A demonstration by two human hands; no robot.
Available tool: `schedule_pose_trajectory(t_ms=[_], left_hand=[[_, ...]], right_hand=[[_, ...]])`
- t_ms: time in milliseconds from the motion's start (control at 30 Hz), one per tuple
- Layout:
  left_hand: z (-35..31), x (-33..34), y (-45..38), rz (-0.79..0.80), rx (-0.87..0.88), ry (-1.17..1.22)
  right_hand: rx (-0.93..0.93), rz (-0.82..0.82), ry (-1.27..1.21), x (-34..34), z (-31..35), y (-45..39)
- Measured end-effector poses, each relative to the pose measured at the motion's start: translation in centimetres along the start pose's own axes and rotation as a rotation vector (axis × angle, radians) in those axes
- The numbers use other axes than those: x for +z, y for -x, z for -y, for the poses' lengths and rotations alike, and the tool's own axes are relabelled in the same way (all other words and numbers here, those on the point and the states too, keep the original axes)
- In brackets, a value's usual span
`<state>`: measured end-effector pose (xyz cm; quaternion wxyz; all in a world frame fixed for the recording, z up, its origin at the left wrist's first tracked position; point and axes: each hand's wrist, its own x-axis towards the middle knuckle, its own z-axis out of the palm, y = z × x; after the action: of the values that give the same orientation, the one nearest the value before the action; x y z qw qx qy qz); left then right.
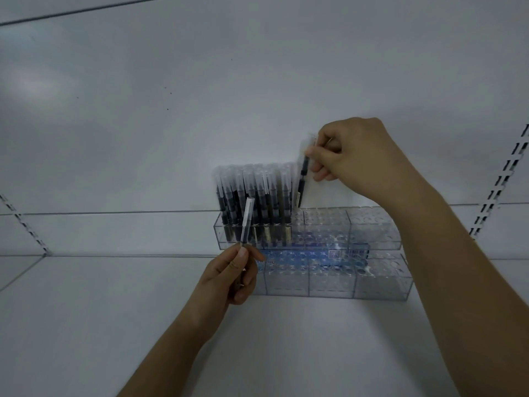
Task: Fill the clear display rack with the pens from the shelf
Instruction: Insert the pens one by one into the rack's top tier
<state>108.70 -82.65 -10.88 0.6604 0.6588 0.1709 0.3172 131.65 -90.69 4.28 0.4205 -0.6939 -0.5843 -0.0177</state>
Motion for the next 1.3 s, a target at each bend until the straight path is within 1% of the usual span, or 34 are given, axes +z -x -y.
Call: schedule_pose_trajectory(t_ms=[133, 333, 400, 467, 567, 633, 700, 800, 833, 900, 967, 1000, 1067, 1133, 1200, 1233, 1300], left_hand=[[0.1, 0.0, -0.1, -0.002, -0.006, -0.028], [0.0, 0.2, 0.0, 0.0, -0.006, -0.037], [0.0, 0.2, 0.0, 0.005, -0.006, -0.043], [-0.1, 0.2, 0.0, 0.01, 0.001, -0.035], [-0.3, 0.2, 0.1, 0.011, 0.019, -0.012], [-0.4, 0.3, 0.0, 0.004, 0.03, -0.01], [-0.5, 0.3, -0.1, -0.007, 0.043, -0.015], [-0.4, 0.4, 0.0, -0.02, 0.071, -0.067], [-0.3, 0.5, 0.1, -0.021, 0.08, -0.086], [-0.4, 0.6, 0.2, -0.025, 0.097, -0.122], [-0.3, 0.5, 0.3, -0.034, 0.114, -0.173], [-0.2, 0.5, 0.3, -0.048, 0.135, -0.232], [0.0, 0.4, 0.3, -0.102, 0.208, -0.451], [0.2, 0.2, 0.2, -0.161, 0.314, -0.692], [0.2, 0.1, 0.0, -0.194, 0.401, -0.827], [0.3, 0.1, -0.1, -0.2, 0.434, -0.861], [0.8, 0.0, -0.3, -0.201, 0.482, -0.932]], right_hand=[[0.026, 0.058, 0.114, 0.4, -0.2, 0.2], [-0.012, 0.162, 0.419, 3.4, 0.0, 0.5], [-0.028, 0.191, 0.468, 3.7, 0.0, 0.5], [-0.001, 0.204, 0.463, 3.4, 0.0, 0.6], [0.098, 0.267, 0.374, 1.9, 0.7, 1.0], [0.128, 0.33, 0.209, 0.7, 2.0, 1.5], [0.109, 0.431, 0.036, 0.2, 3.4, 2.0], [0.081, 0.63, -0.139, 2.0, 4.6, 2.5], [0.07, 0.669, -0.186, 2.9, 4.5, 2.5], [0.067, 0.697, -0.275, 4.4, 4.2, 2.3], [0.064, 0.659, -0.328, 4.9, 4.0, 2.2], [0.06, 0.615, -0.337, 4.7, 4.0, 2.1], [0.061, 0.469, -0.34, 3.5, 3.8, 1.7], [0.05, 0.265, -0.35, 1.6, 3.2, 1.2], [0.03, 0.067, -0.287, -0.2, 2.2, 0.7], [0.032, 0.006, -0.249, -0.8, 1.7, 0.6], [0.062, -0.029, -0.196, -1.3, 0.9, 0.5]])
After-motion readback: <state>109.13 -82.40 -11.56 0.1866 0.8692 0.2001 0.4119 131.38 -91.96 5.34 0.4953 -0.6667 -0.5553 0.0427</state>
